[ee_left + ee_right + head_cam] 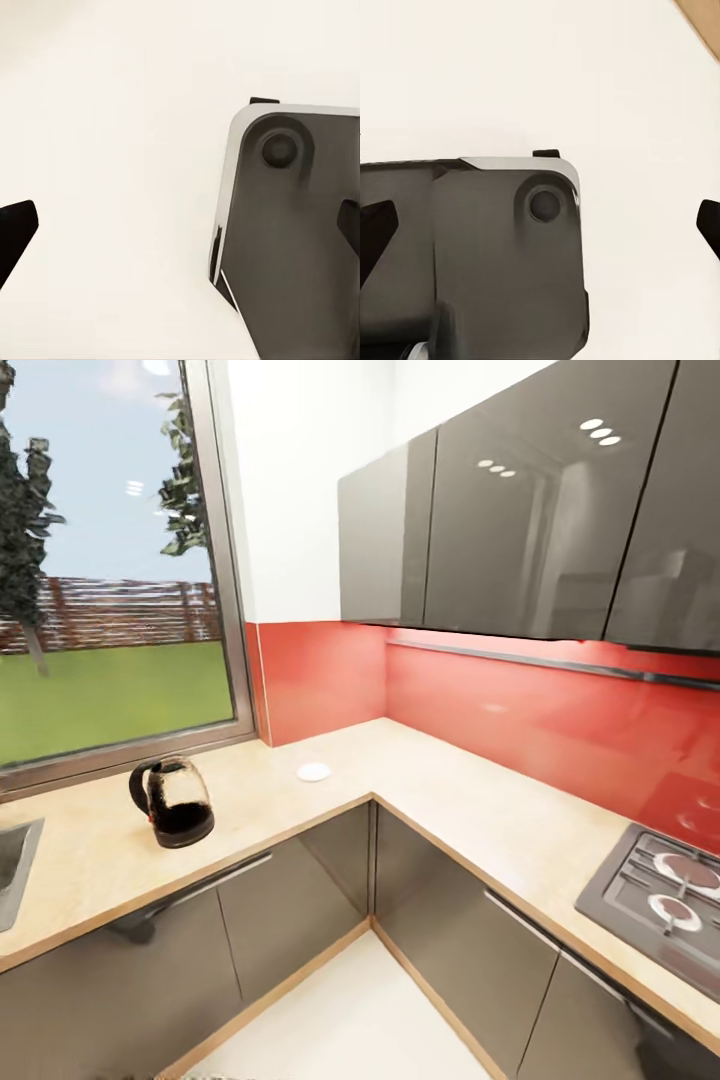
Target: Set up a coffee station on the kitchen countertop: keep the coffee maker on the countertop, move the bottle of coffee from the kitchen shelf to the counter next to the coffee maker, place a paper coffee filter on top of the coffee maker, put the saucer next to the coffee maker with the coffee cup on the saucer, and place the electric kettle next to the coffee maker.
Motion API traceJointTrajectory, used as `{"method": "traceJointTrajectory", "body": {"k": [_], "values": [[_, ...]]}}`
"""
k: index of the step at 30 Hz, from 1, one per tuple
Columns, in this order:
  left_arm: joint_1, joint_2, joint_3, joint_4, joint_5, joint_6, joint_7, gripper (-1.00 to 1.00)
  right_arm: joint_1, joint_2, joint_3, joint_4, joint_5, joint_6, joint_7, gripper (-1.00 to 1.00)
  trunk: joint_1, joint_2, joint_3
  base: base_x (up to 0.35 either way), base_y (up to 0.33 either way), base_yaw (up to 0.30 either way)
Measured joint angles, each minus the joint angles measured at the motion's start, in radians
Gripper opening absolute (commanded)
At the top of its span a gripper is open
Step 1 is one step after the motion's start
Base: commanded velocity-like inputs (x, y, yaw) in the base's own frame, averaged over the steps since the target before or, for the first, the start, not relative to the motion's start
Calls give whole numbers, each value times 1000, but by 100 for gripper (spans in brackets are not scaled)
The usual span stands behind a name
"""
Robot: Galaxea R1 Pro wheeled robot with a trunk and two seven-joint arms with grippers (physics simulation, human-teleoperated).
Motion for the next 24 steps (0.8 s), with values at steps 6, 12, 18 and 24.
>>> {"method": "traceJointTrajectory", "body": {"k": [6,12,18,24], "values": [[0,0,0,0,1,0,0,100,0,0,0,0,0,0,0,100,0,0,0,2,-2,278],[1,0,0,0,1,-1,0,100,0,0,0,0,0,0,0,100,0,0,0,151,-94,278],[0,0,0,0,1,-1,0,100,0,1,0,0,0,0,0,100,0,0,0,29,-20,279],[0,0,-1,-2,1,-1,0,100,0,1,0,-1,0,0,0,100,0,0,-1,1,-1,279]]}}
